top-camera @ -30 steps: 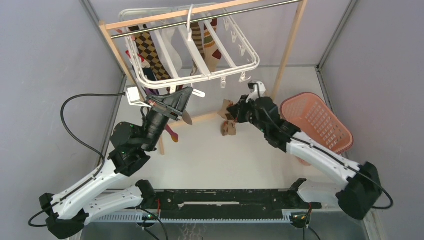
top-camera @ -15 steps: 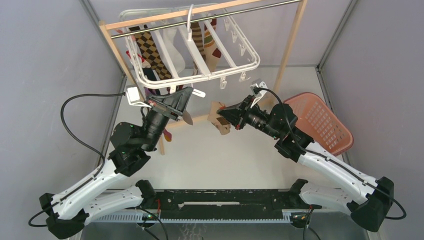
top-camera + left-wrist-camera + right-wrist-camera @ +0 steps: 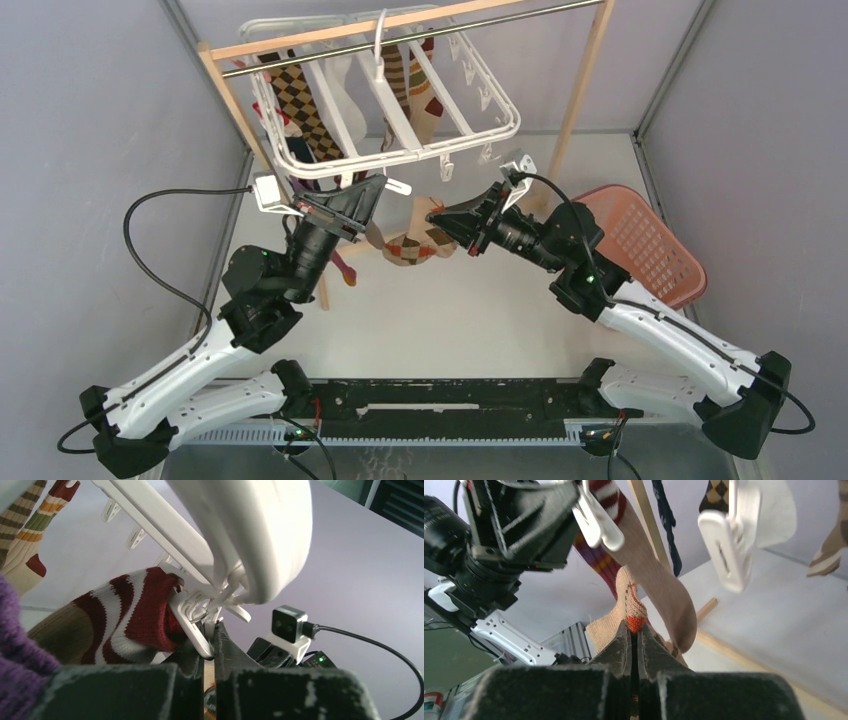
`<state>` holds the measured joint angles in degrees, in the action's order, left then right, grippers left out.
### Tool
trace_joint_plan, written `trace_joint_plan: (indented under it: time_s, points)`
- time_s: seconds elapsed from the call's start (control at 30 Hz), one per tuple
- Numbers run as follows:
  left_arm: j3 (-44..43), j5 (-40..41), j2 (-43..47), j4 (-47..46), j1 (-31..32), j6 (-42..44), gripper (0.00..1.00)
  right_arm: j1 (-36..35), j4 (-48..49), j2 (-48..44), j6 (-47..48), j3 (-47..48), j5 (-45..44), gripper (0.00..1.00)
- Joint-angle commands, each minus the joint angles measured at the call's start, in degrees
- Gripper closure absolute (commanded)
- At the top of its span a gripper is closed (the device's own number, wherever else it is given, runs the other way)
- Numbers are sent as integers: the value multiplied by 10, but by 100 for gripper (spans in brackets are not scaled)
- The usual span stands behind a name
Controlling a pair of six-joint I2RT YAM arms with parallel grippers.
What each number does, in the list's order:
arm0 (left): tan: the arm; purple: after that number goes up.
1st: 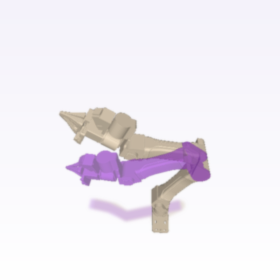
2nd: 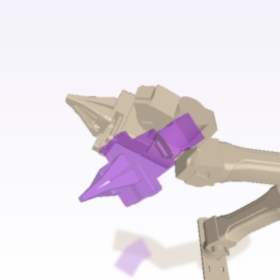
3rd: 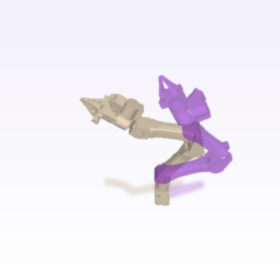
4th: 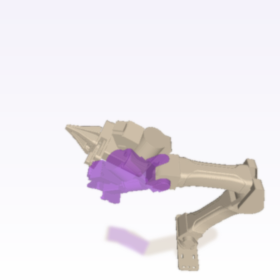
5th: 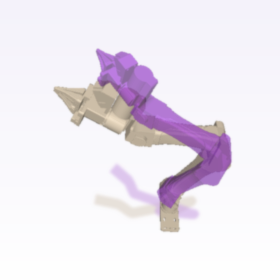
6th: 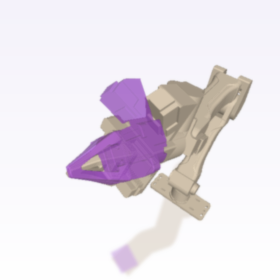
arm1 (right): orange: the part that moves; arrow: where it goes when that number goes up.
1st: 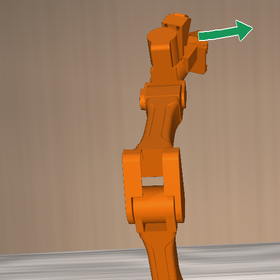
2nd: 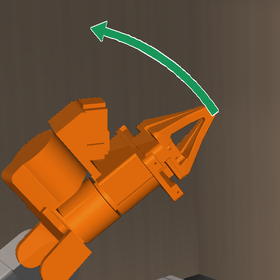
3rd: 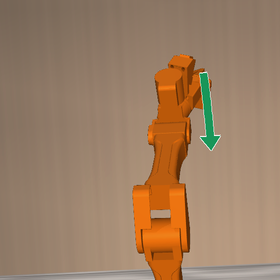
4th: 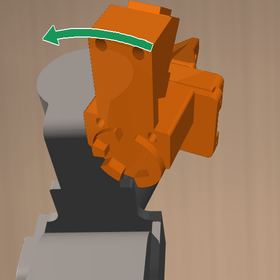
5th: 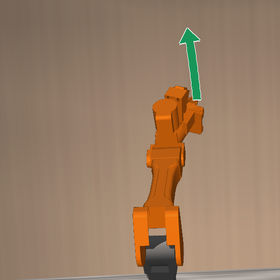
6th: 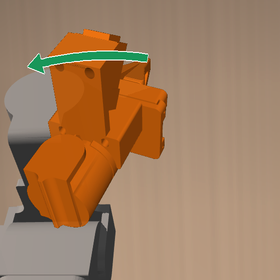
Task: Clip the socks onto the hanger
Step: Clamp the sock onto the hanger.
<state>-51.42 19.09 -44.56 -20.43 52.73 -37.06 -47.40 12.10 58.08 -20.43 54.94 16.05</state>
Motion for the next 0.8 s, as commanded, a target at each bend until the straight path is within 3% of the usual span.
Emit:
trace_joint_plan:
  time_s: [0.0, 0.77]
  points:
    - [17, -27, 7, 23, 0, 15, 100, -4, 12, 6, 43, 56, -5, 100]
    - [18, -23, 11, 29, 0, 23, 100, 17, 31, 30, 56, 100, 13, 100]
